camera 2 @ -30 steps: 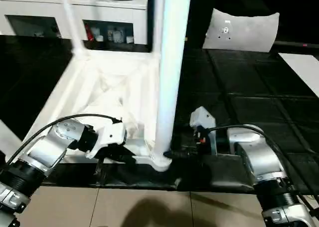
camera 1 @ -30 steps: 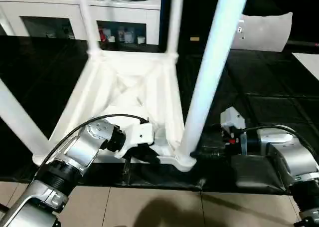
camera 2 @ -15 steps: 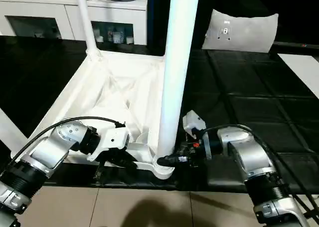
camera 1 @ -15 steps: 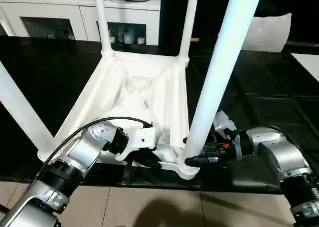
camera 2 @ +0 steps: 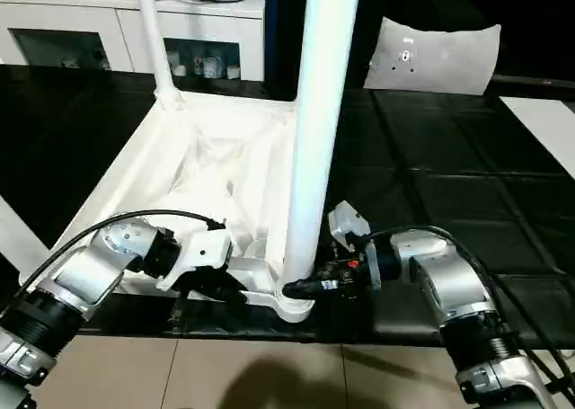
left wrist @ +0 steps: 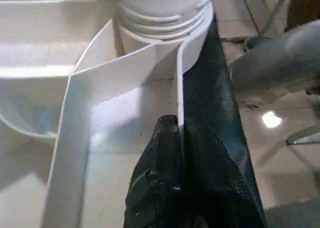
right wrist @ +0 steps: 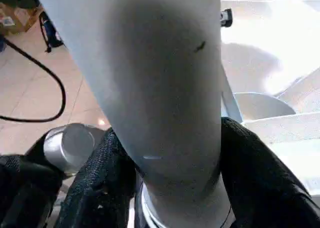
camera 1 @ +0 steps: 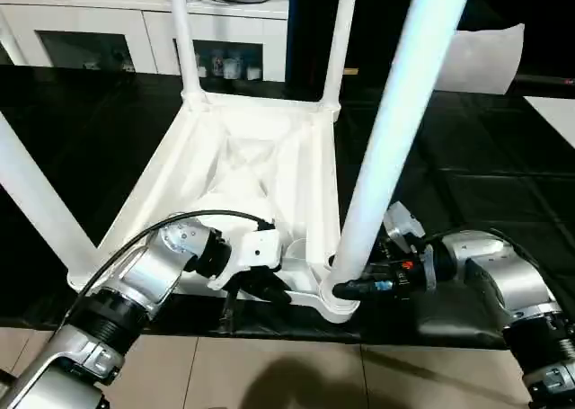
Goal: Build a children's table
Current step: Rotate leg to tighten
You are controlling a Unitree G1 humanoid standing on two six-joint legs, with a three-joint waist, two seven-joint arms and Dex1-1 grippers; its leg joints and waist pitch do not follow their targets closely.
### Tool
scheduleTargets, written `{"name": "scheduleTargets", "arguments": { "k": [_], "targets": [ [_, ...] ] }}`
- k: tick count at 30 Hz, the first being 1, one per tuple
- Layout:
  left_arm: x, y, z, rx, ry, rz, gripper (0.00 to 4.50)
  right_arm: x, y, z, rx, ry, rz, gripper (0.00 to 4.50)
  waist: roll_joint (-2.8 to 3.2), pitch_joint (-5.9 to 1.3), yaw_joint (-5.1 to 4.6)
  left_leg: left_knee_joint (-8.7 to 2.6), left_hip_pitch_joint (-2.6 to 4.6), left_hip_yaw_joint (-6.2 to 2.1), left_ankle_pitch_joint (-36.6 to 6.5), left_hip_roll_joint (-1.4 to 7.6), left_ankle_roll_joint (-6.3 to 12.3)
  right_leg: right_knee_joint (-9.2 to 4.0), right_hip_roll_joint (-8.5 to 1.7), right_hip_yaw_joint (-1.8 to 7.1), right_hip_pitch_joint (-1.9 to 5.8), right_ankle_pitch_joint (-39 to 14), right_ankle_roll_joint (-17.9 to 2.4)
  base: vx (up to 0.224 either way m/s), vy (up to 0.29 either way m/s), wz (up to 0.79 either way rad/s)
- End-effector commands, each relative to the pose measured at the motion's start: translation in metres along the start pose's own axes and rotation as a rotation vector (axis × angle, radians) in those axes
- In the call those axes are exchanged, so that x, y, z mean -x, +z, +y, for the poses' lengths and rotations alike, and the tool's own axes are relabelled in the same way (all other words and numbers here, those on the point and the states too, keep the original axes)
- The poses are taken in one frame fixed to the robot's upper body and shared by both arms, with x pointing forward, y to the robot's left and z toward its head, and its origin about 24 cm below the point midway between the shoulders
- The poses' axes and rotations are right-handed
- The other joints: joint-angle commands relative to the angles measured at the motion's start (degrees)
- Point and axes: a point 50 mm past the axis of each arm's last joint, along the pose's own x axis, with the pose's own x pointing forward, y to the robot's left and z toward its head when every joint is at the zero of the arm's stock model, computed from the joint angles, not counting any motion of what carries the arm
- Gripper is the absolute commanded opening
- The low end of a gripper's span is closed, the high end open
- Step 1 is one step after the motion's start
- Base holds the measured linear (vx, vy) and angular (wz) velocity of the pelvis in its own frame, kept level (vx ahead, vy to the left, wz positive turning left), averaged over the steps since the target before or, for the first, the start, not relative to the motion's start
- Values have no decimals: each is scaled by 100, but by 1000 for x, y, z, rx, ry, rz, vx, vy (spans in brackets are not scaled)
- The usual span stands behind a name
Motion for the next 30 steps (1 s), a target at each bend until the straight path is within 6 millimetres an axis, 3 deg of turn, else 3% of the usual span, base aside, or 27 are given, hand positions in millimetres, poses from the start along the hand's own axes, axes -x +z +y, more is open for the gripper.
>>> {"name": "scheduleTargets", "arguments": {
  "k": [1, 5, 8, 12, 15, 16, 17, 20, 22, 24, 30],
  "targets": [
    [-4, 18, 10, 6, 67, -47, 0, -8, 7, -1, -47, -70, -79, 209, -55, -350, -45, -406, -56, -155, -134, 397, 324, -533, -545, 525, 412, -1990, 118, 0, 0, 0],
    [-8, 28, 31, 92, 258, -96, 0, -24, 10, -8, -44, -268, -97, 209, -70, -344, -105, -392, -39, -137, -292, 312, 126, -656, -523, 460, 400, -2535, 444, 0, 0, 0],
    [-13, 36, 42, 152, 352, -135, 0, -34, 13, -14, -62, -394, -101, 206, -70, -364, -210, -387, -96, -171, -289, 314, 99, -659, -527, 423, 444, -2477, 560, 0, 0, 0],
    [-25, 58, 61, 215, 528, -181, 0, -56, 19, -29, -136, -704, -74, 204, -56, -400, -381, -381, -123, -187, 54, 313, 202, -560, -507, 466, 427, -1842, 317, 0, 0, 0],
    [-29, 62, 64, 213, 574, -175, 0, -62, 23, -32, -104, -766, -89, 204, -51, -444, -378, -357, -142, -201, 374, 331, 312, -455, -547, 513, 447, -1282, 99, 0, 0, 0],
    [-31, 63, 65, 209, 583, -172, 0, -63, 25, -32, -94, -769, -109, 252, -45, -453, -370, -352, -139, -212, 568, 369, 437, -388, -564, 535, 448, -917, -68, 0, 0, 0],
    [-32, 63, 65, 208, 587, -170, 0, -63, 26, -32, -89, -772, -121, 265, -38, -457, -372, -338, -130, -208, 711, 396, 569, -336, -578, 555, 432, -577, -254, 0, 0, 0],
    [-35, 61, 64, 203, 578, -153, 0, -63, 28, -33, -76, -792, -157, 271, -39, -457, -367, -323, -117, -199, 905, 420, 806, -271, -602, 578, 431, -184, -560, 0, 0, 0],
    [-33, 57, 62, 198, 568, -143, 0, -58, 28, -33, -71, -808, -176, 301, -52, -457, -363, -317, -116, -193, 982, 422, 899, -243, -604, 586, 433, -55, -663, 0, 0, 0],
    [-31, 53, 61, 183, 559, -136, 0, -53, 28, -33, -62, -820, -186, 317, -58, -438, -350, -316, -120, -174, 869, 404, 921, -266, -610, 590, 428, -200, -663, 0, 0, 0],
    [-21, 37, 55, 131, 502, -113, 0, -24, 19, -31, -8, -786, -176, 367, -63, -410, -300, -329, -136, -154, 488, 377, 802, -359, -576, 573, 430, -859, -313, 0, 0, 0]
  ]
}}
